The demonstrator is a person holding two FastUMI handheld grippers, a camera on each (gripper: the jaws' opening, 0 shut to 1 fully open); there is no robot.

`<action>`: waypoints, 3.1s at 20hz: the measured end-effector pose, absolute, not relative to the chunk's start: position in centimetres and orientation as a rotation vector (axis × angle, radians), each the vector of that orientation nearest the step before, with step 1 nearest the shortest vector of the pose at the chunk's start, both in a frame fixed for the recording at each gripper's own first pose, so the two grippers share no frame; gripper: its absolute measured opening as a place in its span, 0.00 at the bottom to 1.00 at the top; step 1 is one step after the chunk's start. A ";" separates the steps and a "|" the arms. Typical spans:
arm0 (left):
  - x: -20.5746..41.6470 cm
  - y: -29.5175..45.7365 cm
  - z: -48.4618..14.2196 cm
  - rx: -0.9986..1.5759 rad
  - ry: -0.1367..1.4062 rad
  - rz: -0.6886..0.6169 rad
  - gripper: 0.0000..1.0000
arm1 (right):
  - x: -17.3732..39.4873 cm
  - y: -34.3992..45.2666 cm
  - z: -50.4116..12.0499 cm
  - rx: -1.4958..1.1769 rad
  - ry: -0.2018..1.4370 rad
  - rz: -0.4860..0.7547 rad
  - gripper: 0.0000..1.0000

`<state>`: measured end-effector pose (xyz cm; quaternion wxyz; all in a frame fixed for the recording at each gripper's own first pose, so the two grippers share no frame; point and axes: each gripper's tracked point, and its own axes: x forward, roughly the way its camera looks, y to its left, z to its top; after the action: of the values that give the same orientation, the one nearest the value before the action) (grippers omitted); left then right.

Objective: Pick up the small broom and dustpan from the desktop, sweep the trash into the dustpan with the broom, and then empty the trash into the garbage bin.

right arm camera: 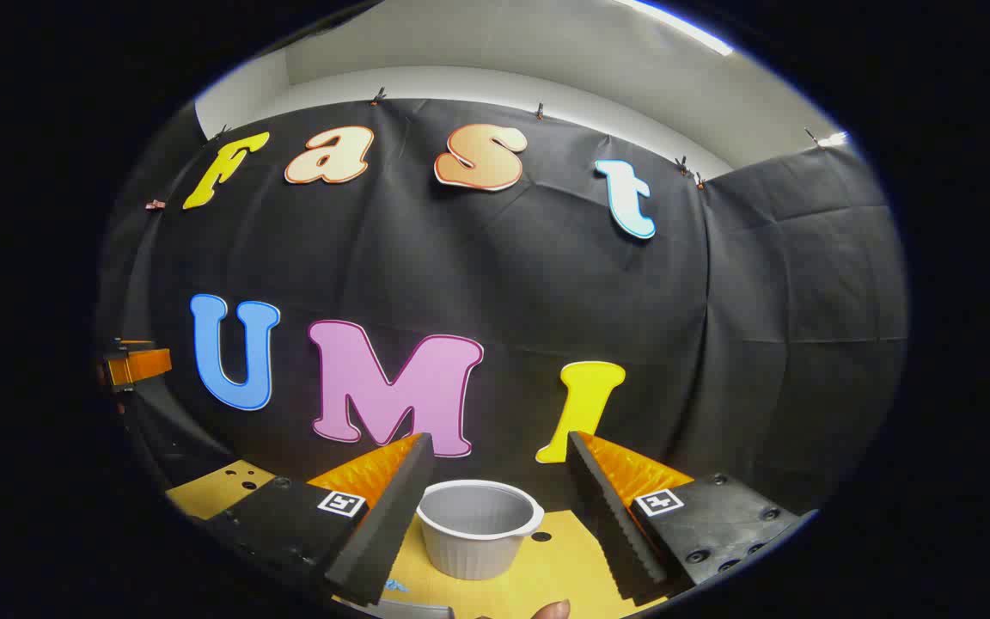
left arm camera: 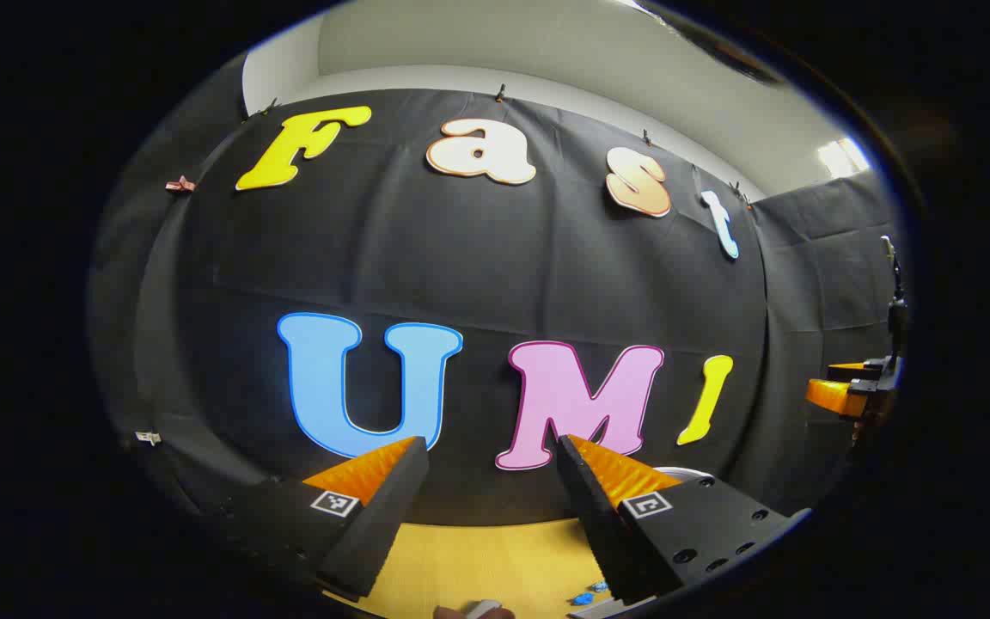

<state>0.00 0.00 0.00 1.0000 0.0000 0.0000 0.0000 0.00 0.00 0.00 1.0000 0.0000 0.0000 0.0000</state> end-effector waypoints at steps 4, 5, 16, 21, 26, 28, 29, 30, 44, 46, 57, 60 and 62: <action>0.4 -0.4 -1.3 0.024 0.031 -0.005 0.95 | 0.2 0.6 -0.9 -0.014 0.008 0.012 0.97; 0.5 -0.4 -1.5 0.023 0.037 -0.004 0.95 | 0.2 0.8 -1.2 -0.012 0.015 0.016 0.97; 0.3 -1.0 -3.3 0.043 0.065 -0.028 0.95 | -0.7 1.6 -4.2 -0.026 0.088 0.051 0.97; -0.8 -0.4 -5.5 0.091 0.100 -0.037 0.95 | -3.7 4.4 -9.4 0.017 0.308 0.144 0.98; -2.2 0.2 -8.4 0.117 0.140 -0.062 0.95 | -9.4 7.4 -17.6 -0.006 0.611 0.211 0.98; -2.7 0.5 -9.4 0.116 0.154 -0.077 0.95 | -11.9 8.7 -21.8 -0.053 0.770 0.231 0.98; -2.8 0.7 -9.8 0.116 0.161 -0.083 0.94 | -13.2 9.2 -24.0 -0.073 0.843 0.237 0.98; -3.0 1.2 -10.3 0.116 0.170 -0.088 0.94 | -14.2 9.8 -26.2 -0.088 0.916 0.238 0.98; -4.5 6.0 -13.2 0.106 0.231 -0.094 0.94 | -20.3 13.8 -49.1 -0.101 1.546 0.164 0.98; -4.6 6.0 -13.6 0.097 0.245 -0.094 0.94 | -19.8 13.8 -50.6 -0.133 1.561 0.159 0.98; -3.1 5.6 -16.0 0.062 0.306 -0.106 0.94 | -19.0 15.1 -51.9 -0.043 1.613 0.188 0.82; -3.3 5.8 -19.1 0.050 0.416 -0.152 0.94 | -19.4 14.4 -51.6 -0.051 1.627 0.192 0.61; -3.5 5.6 -21.7 0.028 0.522 -0.182 0.94 | -19.3 14.4 -51.8 -0.061 1.633 0.225 0.43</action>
<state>-3.49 5.59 -21.70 0.9620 0.0138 0.2575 -0.0898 -19.31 14.43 -51.79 0.6788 -0.0274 0.7269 0.1004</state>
